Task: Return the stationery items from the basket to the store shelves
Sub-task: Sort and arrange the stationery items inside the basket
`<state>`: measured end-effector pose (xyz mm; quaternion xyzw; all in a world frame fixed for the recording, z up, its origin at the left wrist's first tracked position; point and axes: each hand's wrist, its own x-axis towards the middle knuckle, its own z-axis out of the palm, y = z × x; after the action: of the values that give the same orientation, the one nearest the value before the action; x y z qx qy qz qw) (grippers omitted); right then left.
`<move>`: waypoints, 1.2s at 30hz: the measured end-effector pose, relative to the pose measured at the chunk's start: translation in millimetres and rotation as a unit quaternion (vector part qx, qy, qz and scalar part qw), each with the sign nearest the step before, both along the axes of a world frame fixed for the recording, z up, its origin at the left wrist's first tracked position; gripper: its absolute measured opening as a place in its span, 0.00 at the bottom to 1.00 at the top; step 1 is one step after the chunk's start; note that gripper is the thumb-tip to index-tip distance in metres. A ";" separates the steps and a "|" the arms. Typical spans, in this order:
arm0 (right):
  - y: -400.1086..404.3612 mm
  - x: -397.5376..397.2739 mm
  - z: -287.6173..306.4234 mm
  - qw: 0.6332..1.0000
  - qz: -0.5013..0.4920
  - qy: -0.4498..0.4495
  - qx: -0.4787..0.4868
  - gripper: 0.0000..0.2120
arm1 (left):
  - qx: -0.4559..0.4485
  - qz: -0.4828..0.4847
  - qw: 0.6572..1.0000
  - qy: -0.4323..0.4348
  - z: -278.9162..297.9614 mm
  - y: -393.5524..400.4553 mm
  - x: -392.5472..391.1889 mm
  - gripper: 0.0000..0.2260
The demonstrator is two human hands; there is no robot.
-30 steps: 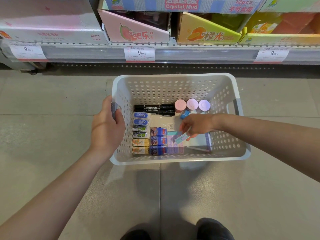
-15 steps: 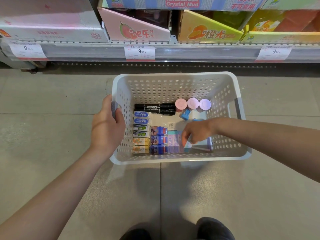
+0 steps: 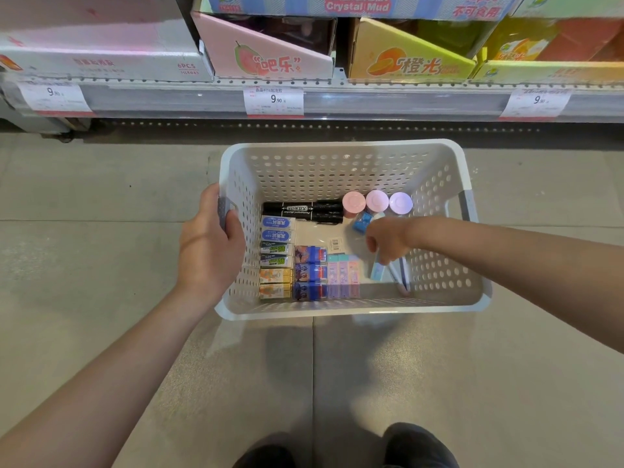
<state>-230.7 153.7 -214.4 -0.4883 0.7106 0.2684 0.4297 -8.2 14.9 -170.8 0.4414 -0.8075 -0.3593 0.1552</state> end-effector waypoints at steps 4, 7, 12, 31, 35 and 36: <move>0.3 2.3 -7.1 0.998 -0.043 -0.030 -0.028 0.13 | 0.000 -0.004 1.000 0.000 1.4 0.9 -0.3 0.13; 2.5 9.8 -13.9 0.997 -0.057 -0.032 -0.039 0.14 | 0.005 -0.006 1.000 0.003 1.8 0.9 0.0 0.13; 7.5 18.1 -20.8 0.992 -0.060 0.010 -0.108 0.12 | 0.002 -0.009 1.000 0.007 0.4 0.1 0.0 0.14; 2.0 5.1 12.2 0.996 -0.041 0.047 -0.058 0.04 | -0.017 -0.003 1.000 -0.006 4.1 2.3 -0.8 0.15; 8.7 10.0 10.2 0.991 -0.109 0.072 0.010 0.04 | -0.020 0.000 1.000 -0.006 3.6 1.9 -0.9 0.14; 10.6 13.8 7.4 0.991 -0.109 0.077 0.014 0.03 | -0.020 0.000 1.000 -0.005 3.7 1.9 -0.8 0.14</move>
<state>-216.9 164.3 -207.0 -0.3797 0.7867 0.2670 0.4070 -9.0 16.8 -167.2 0.4397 -0.8153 -0.3411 0.1598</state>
